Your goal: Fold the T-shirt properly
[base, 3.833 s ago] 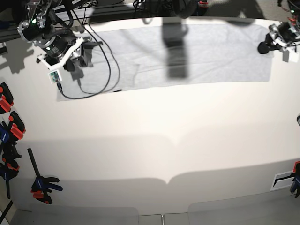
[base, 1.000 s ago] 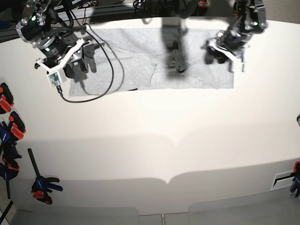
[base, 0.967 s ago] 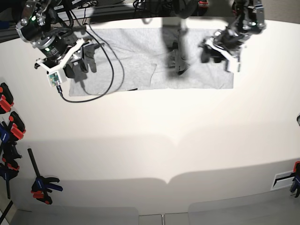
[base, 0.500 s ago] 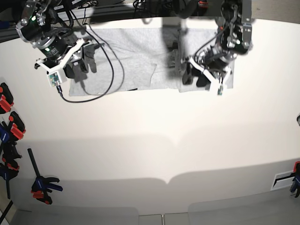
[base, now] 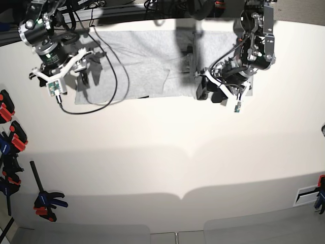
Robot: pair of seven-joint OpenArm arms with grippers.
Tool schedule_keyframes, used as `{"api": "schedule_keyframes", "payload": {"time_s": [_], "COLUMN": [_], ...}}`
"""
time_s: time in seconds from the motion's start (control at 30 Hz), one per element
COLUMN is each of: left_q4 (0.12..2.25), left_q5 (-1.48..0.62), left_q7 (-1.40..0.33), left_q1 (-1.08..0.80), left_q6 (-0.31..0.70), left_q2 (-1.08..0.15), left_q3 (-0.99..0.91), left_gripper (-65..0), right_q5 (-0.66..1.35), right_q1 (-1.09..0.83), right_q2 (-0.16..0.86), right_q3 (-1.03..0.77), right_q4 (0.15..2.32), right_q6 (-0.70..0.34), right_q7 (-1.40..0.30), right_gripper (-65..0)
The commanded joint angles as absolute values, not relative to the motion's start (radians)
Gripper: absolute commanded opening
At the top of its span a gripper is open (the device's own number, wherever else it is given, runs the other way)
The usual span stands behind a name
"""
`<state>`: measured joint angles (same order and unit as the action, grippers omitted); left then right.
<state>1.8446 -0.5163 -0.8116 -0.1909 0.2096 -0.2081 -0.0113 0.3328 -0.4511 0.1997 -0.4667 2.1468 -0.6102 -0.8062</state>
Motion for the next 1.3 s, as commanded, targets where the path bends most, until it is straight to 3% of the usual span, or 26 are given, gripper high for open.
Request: {"api": "schedule_keyframes", "payload": {"time_s": [0.0, 0.3, 0.53, 0.7, 0.9, 1.07, 1.17, 1.27], "left_q4": [1.860, 1.860, 1.860, 1.860, 1.860, 1.860, 1.860, 1.860], "left_q5": [-0.528, -0.528, -0.528, -0.528, -0.528, -0.528, -0.528, -0.528], "left_q7": [-0.792, -0.791, -0.792, -0.792, -0.791, -0.792, -0.794, -0.811], "left_q1": [-0.183, -0.183, -0.183, -0.183, -0.183, -0.183, -0.183, -0.183], "left_q6": [0.210, 0.210, 0.210, 0.210, 0.210, 0.210, 0.210, 0.210], "left_q2": [-0.211, -0.211, -0.212, -0.212, -0.211, -0.211, -0.212, -0.212], "left_q3": [-0.011, -0.011, -0.011, -0.011, -0.011, -0.011, -0.011, -0.011], "left_gripper": [-36.0, -36.0, -36.0, -36.0, -36.0, -36.0, -36.0, -36.0], "right_q5": [0.340, 0.329, 0.423, 0.595, 0.788, 0.823, 0.823, 0.823], "right_q1": [-0.449, -0.418, -0.340, -0.308, -0.308, -0.307, -0.304, -0.297], "right_q2": [0.210, 0.210, 0.210, 0.210, 0.191, 0.148, 0.141, 0.145], "right_q3": [-0.471, -0.471, -0.471, -0.471, -0.471, -0.471, -0.471, -0.471], "right_q4": [2.148, 1.927, 1.699, 1.530, 1.497, 1.497, 1.497, 1.498], "right_q6": [-0.584, -0.426, -0.464, -0.570, -0.660, -0.674, -0.674, -0.673], "right_q7": [-0.777, -0.849, -0.891, -0.970, -1.110, -1.114, -1.111, -1.076], "right_gripper": [-27.9, -28.1, -28.2, -28.2, -28.2, -28.3, -31.7, -47.6]}}
